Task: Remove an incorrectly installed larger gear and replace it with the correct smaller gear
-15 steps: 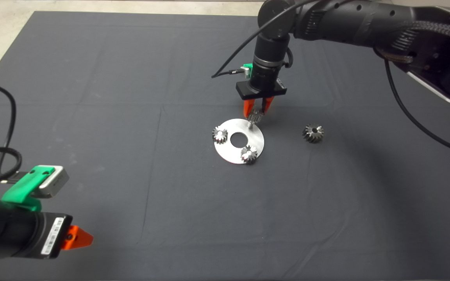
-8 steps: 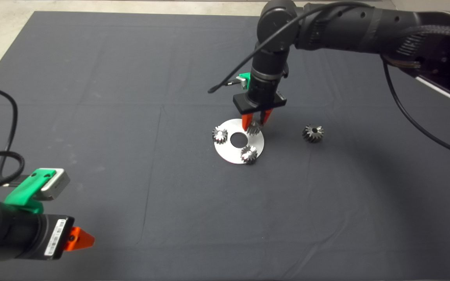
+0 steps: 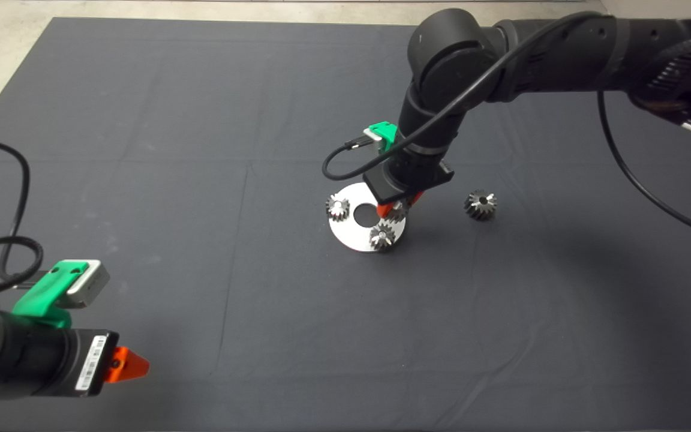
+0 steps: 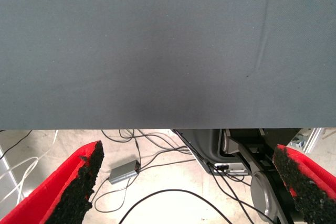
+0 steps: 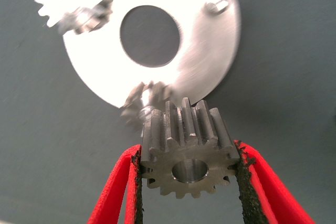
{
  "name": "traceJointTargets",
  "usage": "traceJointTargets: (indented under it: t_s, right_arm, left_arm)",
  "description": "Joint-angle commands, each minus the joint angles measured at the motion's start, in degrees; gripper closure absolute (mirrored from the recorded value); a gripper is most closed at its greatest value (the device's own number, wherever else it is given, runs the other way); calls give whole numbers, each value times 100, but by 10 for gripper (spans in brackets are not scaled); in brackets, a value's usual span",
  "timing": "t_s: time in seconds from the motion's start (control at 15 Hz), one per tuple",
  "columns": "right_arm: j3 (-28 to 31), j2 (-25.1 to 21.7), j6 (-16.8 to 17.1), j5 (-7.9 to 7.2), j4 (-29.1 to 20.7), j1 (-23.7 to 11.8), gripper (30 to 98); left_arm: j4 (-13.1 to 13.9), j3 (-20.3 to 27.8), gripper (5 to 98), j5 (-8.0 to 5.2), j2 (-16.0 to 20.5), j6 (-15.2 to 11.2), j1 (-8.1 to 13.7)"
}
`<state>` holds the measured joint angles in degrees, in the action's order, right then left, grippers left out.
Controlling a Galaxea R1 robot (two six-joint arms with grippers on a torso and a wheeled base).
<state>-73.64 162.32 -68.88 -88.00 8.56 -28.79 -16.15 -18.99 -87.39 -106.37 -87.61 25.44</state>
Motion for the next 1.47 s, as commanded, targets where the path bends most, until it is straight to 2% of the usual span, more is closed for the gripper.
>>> traceJointTargets:
  t_s: [0.0, 0.13, 0.27, 0.47, 0.73, 0.93, 1.4]
  right_arm:
    - [-453, 163, 268, -438, 531, -206, 932]
    - [-836, 368, 489, -446, 561, -198, 931]
    - [-1180, 643, 567, -446, 654, -189, 932]
    - [-1525, 830, 718, -440, 752, -180, 932]
    - [-1674, 850, 765, -446, 726, -175, 934]
    - [-2131, 842, 911, -454, 440, -154, 934]
    - [-2153, 850, 911, -454, 335, -154, 934]
  left_arm:
    - [-151, 11, 197, 47, -29, -19, -153]
    - [-169, 3, 197, 82, -58, -37, -170]
    - [-178, -6, 197, 82, -83, -45, -179]
    - [-281, 2, 197, 82, -82, -37, -308]
    - [-292, 17, 197, 91, -90, -77, -363]
    - [-295, 178, 197, 91, -99, -318, -363]
    - [-301, 125, 197, 82, -82, -300, -364]
